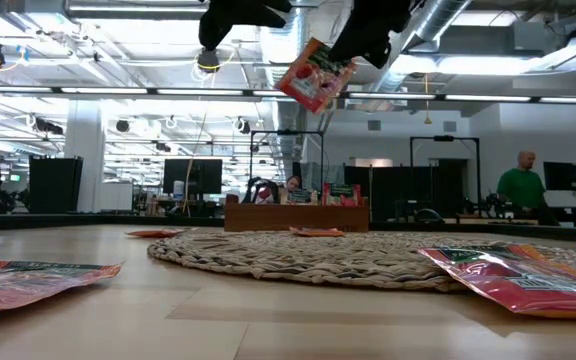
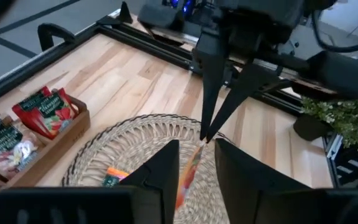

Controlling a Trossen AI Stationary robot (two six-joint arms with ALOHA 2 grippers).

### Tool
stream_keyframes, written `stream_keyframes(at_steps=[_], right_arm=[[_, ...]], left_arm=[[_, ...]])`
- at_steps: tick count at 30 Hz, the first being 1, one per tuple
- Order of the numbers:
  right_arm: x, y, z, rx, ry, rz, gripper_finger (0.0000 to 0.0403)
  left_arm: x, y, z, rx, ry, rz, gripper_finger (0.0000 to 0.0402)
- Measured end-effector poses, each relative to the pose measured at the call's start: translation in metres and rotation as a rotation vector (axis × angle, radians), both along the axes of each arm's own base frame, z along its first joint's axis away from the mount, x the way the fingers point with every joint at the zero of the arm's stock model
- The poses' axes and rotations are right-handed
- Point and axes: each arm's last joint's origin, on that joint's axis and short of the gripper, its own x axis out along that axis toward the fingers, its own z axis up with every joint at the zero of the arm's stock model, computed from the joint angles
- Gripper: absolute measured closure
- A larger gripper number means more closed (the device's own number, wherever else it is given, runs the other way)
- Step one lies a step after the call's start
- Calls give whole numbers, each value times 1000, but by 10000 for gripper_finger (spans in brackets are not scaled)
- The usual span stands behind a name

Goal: Pick & Place Tea
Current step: Put the orange tea bag into the left section of the brown wooden organizer

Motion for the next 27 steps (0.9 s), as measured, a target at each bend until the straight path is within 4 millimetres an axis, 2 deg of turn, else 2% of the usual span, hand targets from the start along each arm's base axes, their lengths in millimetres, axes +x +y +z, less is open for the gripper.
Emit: stream_keyframes(at_steps=[3,11,14,20,24,27], right_arm=[[1,0,1,-5,-10,5,403],[1,-6,7,19,-21,-4,403],[7,-6,9,35,-25,5,403],[17,-10,0,27,150,9,403],[35,-9,-11,24,228,55,403],[48,-8,-11,33,246,90,403]], left_arm=[[0,0,0,29,9,-12,282],[4,-1,-7,34,40,-39,167],[6,-1,-13,39,81,-41,141],[3,-1,-15,55,116,-54,126],[2,-2,-16,52,132,-73,126],[1,-2,-22,40,188,-95,126]])
